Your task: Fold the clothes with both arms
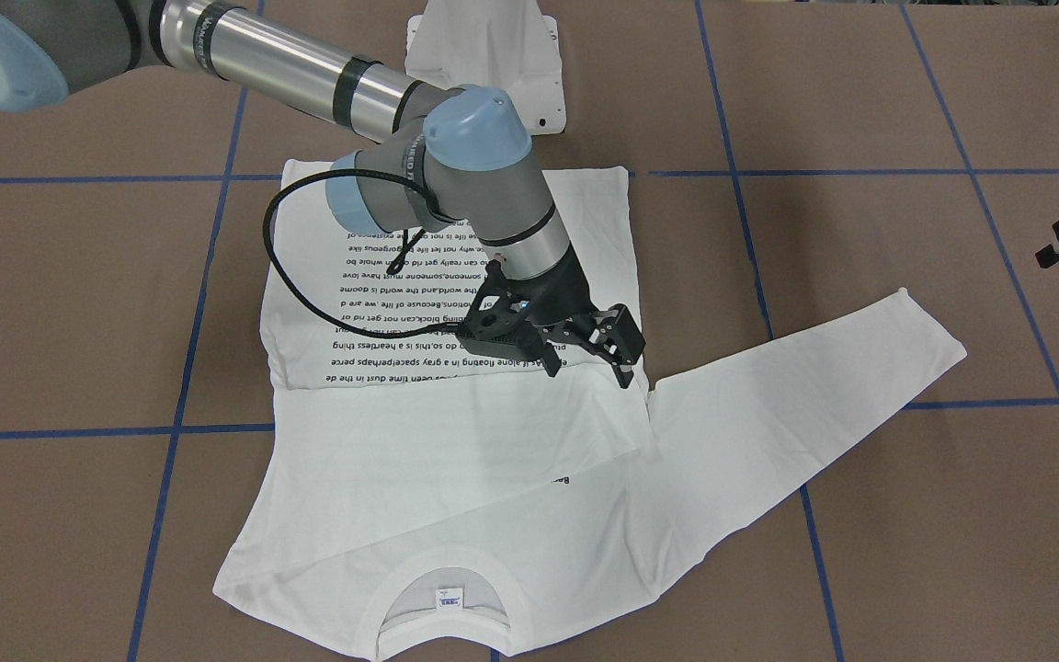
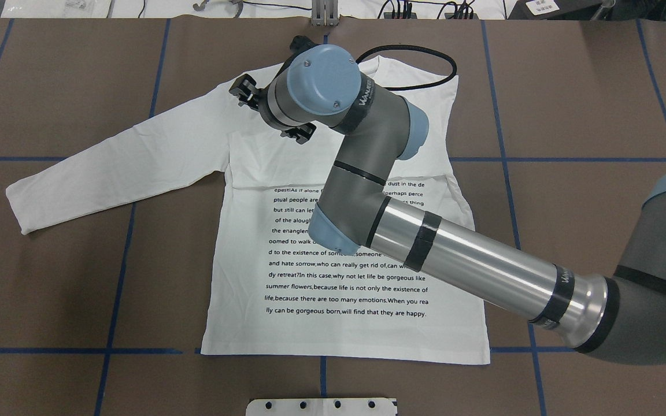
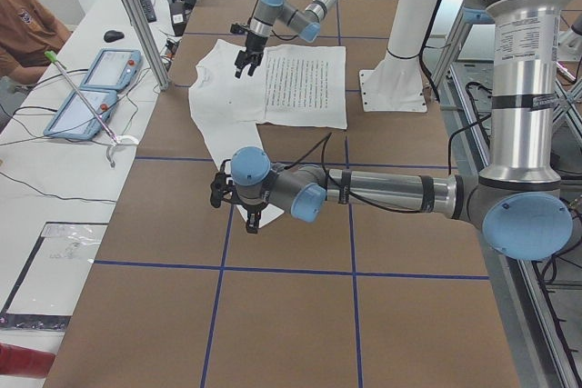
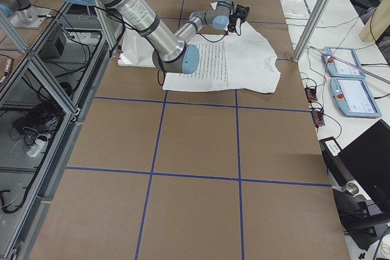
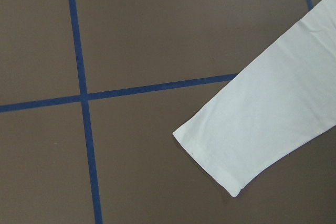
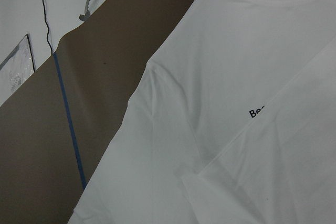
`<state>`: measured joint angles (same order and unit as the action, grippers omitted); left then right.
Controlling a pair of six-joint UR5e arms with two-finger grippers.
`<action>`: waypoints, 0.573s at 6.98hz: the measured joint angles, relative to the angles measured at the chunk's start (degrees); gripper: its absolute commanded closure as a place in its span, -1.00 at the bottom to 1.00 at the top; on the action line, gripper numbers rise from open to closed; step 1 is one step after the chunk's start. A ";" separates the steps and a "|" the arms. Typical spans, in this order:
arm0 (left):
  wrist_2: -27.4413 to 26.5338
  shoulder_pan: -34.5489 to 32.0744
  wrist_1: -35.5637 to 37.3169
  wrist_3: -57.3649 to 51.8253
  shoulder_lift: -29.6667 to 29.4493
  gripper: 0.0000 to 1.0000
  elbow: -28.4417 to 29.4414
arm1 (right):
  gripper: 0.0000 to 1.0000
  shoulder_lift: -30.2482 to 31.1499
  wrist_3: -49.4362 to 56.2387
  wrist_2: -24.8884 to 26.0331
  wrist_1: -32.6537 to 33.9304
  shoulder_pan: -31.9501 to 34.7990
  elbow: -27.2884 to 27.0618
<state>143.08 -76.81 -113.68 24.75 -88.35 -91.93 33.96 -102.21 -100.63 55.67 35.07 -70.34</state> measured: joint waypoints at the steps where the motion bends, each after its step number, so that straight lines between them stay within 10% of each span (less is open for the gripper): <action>1: -0.06 3.70 -4.43 5.60 -2.41 -0.58 4.45 | -0.99 4.15 0.15 -3.31 1.00 1.68 -4.97; 4: -0.49 9.49 -12.52 12.84 -9.06 -0.57 16.40 | -0.99 11.50 0.54 -8.17 4.17 4.31 -14.40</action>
<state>142.59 -67.32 -126.20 37.59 -97.41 -75.53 45.46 -101.67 -108.80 59.84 39.38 -84.73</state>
